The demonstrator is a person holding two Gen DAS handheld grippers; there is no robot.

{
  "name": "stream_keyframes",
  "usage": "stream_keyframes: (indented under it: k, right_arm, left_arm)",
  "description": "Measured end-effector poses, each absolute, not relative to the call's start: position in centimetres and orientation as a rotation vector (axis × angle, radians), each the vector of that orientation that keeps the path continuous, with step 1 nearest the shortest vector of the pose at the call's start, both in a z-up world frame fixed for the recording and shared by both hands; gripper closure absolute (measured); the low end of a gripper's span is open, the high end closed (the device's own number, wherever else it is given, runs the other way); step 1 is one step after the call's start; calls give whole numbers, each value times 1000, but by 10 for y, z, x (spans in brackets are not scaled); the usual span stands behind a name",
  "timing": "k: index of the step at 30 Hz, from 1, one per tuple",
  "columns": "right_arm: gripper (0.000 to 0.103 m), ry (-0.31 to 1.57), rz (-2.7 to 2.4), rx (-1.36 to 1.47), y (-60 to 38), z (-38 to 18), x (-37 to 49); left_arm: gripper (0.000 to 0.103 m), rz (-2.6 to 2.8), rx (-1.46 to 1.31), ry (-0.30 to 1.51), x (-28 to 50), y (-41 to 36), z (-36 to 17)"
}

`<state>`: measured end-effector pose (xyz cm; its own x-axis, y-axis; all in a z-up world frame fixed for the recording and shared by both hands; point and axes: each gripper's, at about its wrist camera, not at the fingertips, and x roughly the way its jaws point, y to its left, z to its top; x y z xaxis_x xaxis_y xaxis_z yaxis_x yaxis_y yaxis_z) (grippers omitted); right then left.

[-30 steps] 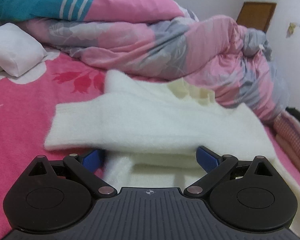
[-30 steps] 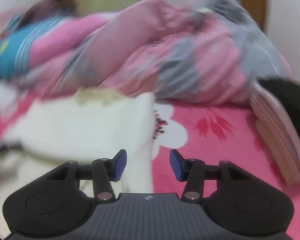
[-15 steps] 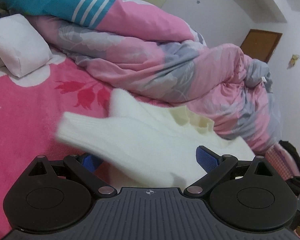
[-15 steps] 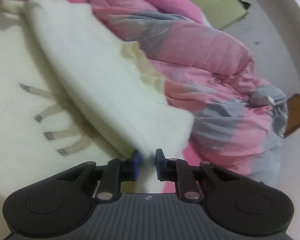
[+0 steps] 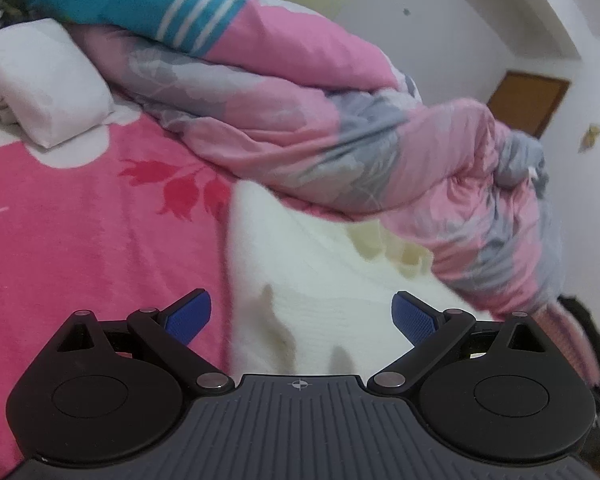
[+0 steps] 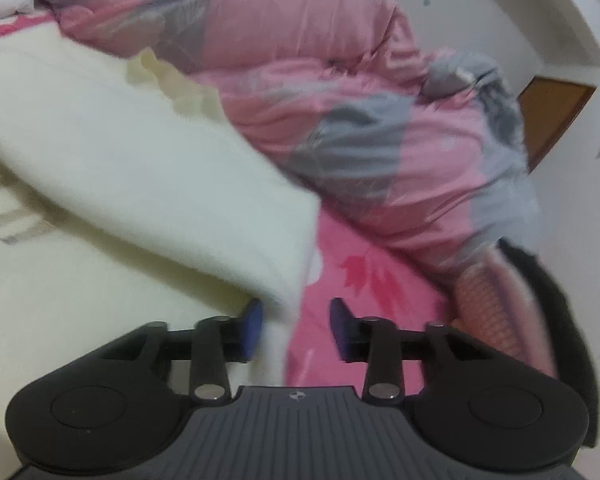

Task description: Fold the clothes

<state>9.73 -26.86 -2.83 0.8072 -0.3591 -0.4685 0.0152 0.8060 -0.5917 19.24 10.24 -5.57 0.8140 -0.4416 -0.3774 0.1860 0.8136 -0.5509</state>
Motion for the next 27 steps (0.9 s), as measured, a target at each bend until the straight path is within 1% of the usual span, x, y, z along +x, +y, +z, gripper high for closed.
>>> stream_keyframes:
  k: [4,7,12,16,17,18,19,20,23,25,27]
  right_arm:
    - [62,520,-62,-568,-245,-2,70]
    - [61,448,137,-589,-204,8,66]
    - [61,381,410,-740,-117,-6,93]
    - [61,436,601,-888,-65,-36,120]
    - [62,439,609,-915,-59,-41,125]
    - [67,442,616,-941,-54,-46,130]
    - [71,452,618,-925,-53,-45,136]
    - [87,468,611,-850,-59,-36,143]
    - [88,517,586,-611,-80,-8,163]
    - [93,521,526,-425,-104,12,177]
    - [93,520,461,-238,-130,32,191]
  left_arm:
    - [5,-313,-581,511,195,118,-53]
    - [6,-269,-585,526,196,122,-53]
    - [7,-233,-593,551,199,127,-55]
    - [7,-227,-600,568,202,128,-58]
    - [7,-225,-604,573,203,129,-59]
    - [7,-223,-608,578,204,130,-60]
    - [7,-222,-614,583,205,131,-61]
    - [7,-221,-625,584,205,132,-62]
    - [8,-216,-655,585,205,137,-63]
    - [8,-213,-665,585,206,138,-63]
    - [8,-212,-665,587,206,137,-63]
